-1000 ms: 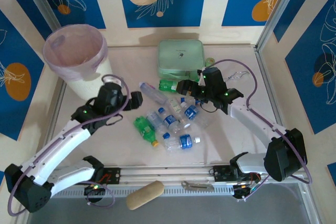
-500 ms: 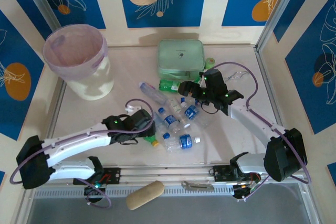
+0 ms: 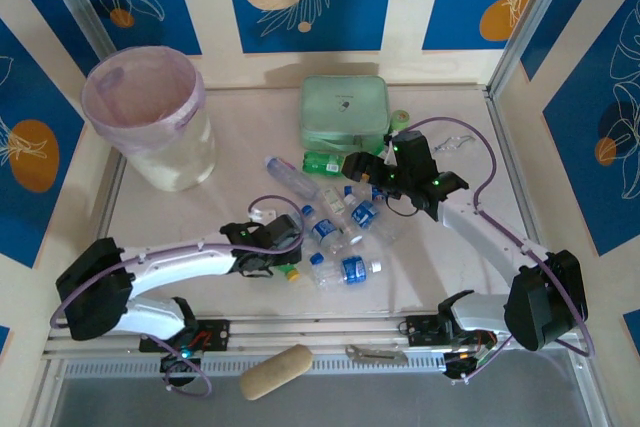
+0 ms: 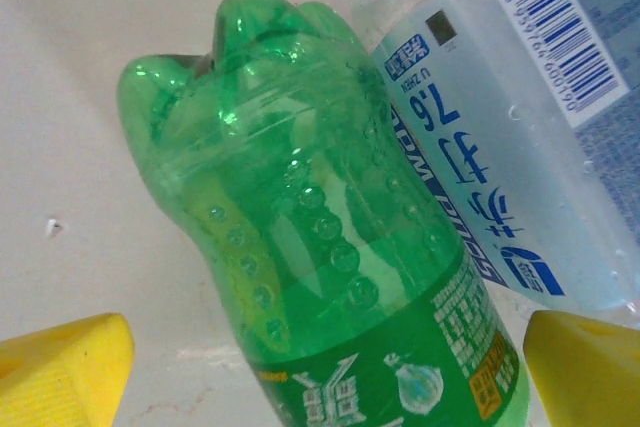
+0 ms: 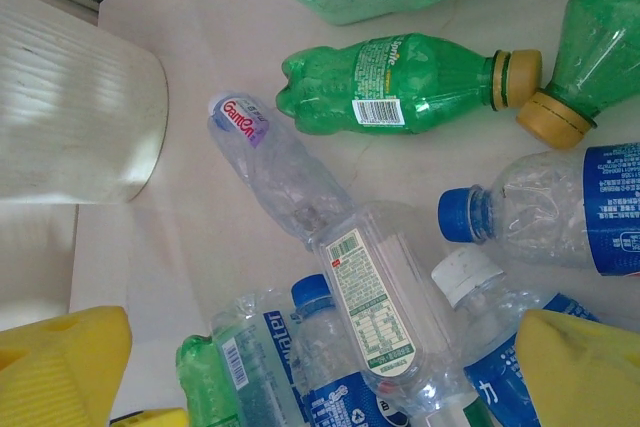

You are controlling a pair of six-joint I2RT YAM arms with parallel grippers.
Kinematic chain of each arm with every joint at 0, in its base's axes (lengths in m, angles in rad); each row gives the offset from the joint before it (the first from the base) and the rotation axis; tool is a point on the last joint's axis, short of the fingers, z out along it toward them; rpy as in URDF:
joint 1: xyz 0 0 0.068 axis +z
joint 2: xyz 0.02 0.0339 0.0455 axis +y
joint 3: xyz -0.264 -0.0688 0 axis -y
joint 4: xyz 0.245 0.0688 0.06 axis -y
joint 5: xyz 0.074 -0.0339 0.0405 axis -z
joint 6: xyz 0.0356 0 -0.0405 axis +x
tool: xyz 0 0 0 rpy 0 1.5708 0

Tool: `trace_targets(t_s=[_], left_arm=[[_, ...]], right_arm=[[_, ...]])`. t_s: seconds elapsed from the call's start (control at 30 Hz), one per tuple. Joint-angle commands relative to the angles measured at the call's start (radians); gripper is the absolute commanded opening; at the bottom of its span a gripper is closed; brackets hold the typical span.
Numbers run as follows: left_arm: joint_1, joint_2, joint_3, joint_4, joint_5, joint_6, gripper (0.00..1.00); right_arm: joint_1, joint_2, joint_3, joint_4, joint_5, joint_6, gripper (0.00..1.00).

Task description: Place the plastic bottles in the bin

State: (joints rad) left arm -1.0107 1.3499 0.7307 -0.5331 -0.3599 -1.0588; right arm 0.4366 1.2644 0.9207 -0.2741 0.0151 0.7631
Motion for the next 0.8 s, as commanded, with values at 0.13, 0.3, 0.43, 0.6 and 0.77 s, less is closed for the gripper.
trace_targets(t_s=[0.13,0.3,0.43,0.6,0.77], left_arm=[[0.018,0.059,-0.015,0.066,0.015,-0.017,0.97],[0.033,0.072,-0.037,0.109,0.021,-0.003,0.84],[0.045,0.078,-0.045,0.123,0.024,0.006,0.69],[0.053,0.081,-0.052,0.125,0.013,0.015,0.65],[0.068,0.078,-0.066,0.133,0.011,0.019,0.54]], right_arm=[[-0.007,-0.017,-0.002,-0.005,-0.018,-0.005,0.99],[-0.009,-0.019,-0.010,-0.007,-0.018,-0.002,0.99],[-0.010,-0.021,-0.013,-0.010,-0.018,-0.002,0.99],[-0.011,-0.024,-0.012,-0.011,-0.015,-0.002,0.99],[-0.012,-0.022,-0.013,-0.009,-0.020,0.001,0.99]])
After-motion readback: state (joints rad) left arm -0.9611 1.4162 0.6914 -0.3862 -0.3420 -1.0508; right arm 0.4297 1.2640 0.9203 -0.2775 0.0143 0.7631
